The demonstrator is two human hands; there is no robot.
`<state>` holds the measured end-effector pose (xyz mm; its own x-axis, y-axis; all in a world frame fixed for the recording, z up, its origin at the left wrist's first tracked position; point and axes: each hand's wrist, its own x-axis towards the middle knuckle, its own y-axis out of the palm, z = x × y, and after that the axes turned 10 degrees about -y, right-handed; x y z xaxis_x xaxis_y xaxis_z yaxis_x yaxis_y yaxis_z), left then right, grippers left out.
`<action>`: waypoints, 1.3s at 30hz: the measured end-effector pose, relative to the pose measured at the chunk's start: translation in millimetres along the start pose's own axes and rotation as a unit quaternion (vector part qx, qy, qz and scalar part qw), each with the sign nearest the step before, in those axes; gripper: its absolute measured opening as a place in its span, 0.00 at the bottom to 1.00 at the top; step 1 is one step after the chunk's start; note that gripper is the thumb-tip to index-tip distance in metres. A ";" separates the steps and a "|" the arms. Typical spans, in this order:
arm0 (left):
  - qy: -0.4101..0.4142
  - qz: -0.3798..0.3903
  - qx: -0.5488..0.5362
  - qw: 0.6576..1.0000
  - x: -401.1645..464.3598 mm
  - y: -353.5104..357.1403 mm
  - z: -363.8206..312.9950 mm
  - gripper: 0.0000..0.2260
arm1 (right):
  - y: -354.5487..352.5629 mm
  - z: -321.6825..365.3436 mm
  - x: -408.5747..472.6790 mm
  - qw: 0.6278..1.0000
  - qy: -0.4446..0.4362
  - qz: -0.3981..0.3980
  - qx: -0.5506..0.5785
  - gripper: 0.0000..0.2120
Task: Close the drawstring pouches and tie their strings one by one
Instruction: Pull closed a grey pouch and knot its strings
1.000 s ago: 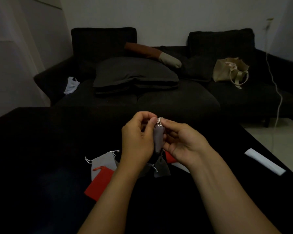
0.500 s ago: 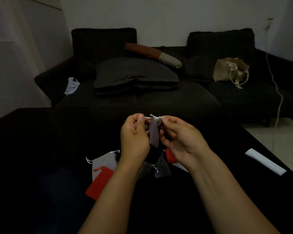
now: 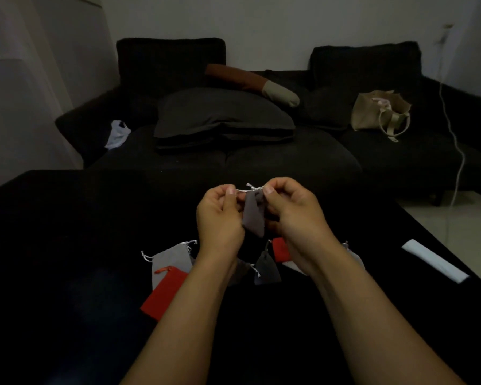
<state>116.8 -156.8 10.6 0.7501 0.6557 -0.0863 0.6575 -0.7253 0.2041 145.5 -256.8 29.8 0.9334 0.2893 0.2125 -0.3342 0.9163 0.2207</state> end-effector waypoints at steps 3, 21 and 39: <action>-0.010 0.089 0.009 0.996 5.5 -8.3 0.7 0.05 | -16.1 2.0 4.0 0.995 0.069 0.066 0.001 0.05; -0.042 0.184 0.678 0.710 40.8 -55.4 35.7 0.27 | -55.1 -51.5 31.3 0.851 0.029 0.054 -0.521 0.15; -0.147 0.115 0.629 0.755 54.9 -149.1 30.9 0.33 | 57.0 -134.4 -6.0 0.875 0.051 0.231 -0.423 0.15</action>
<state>62.2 -19.2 -54.7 0.7167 0.5414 -0.4397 -0.0830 -0.5598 -0.8245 138.4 -169.0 -86.8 0.7457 0.6663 -0.0030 -0.5032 0.5602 -0.6580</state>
